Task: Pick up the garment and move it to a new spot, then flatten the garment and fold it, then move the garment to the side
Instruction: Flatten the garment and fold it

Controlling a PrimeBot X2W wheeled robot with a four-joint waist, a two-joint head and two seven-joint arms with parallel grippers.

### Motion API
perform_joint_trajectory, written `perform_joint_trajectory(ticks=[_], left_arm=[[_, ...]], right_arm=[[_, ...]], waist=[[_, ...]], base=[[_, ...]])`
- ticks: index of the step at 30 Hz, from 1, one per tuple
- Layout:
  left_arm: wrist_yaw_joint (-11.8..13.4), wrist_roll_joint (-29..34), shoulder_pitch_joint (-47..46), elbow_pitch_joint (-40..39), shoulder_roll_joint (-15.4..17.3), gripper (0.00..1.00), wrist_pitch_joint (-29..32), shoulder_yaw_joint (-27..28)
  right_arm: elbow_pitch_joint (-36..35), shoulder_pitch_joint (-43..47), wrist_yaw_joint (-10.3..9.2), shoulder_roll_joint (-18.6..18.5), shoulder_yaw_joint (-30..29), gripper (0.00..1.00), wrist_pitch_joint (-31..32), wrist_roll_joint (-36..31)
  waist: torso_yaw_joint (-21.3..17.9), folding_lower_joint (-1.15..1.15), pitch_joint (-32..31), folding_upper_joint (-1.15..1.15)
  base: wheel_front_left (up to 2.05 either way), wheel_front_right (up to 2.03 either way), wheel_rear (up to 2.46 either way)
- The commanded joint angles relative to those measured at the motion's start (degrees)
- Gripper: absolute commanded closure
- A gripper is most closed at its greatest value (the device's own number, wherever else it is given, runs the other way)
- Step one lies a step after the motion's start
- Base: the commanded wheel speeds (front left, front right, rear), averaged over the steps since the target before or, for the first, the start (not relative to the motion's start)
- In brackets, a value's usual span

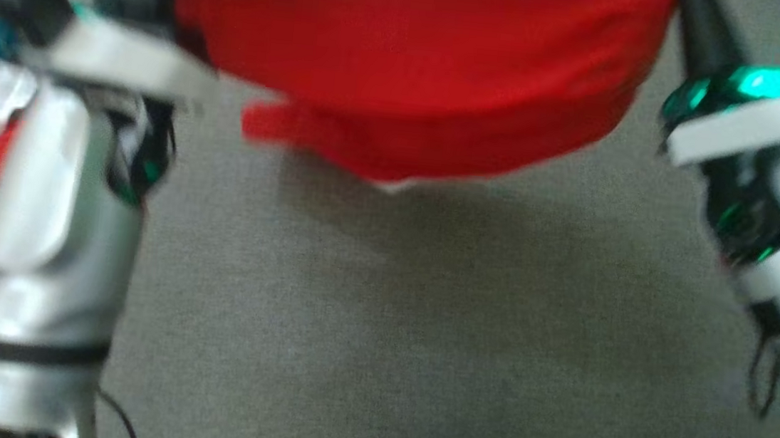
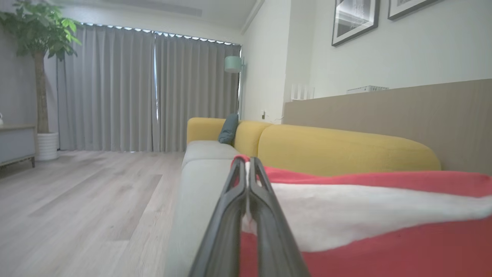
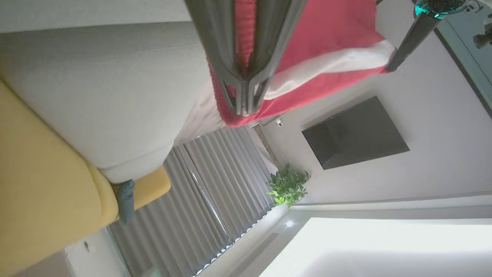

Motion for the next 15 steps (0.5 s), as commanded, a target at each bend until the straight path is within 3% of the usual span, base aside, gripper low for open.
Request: perform_joint_trajectory(ticks=[1,6,15], left_arm=[[0.12,1.04,-6.13,-1.79,2.64,1.0,1.34,1.89],[0.2,1.87,-15.42,1.85,3.21,1.0,4.35,1.37],[3.03,5.24,-33.97,14.22,3.69,1.0,0.89,1.47]], right_arm=[[-2.01,-4.56,0.37,-1.49,-0.52,1.0,0.41,-0.51],[0.93,-13.34,0.37,-2.07,-0.78,1.0,2.94,-1.95],[16.68,-31.94,0.37,4.17,0.07,1.0,0.42,-12.06]], waist=[[-0.7,0.0,1.67,0.0],[-0.7,0.0,5.95,0.0],[-0.01,0.0,14.0,0.0]], base=[[0.0,0.0,0.0],[0.0,0.0,0.0],[0.0,0.0,0.0]])
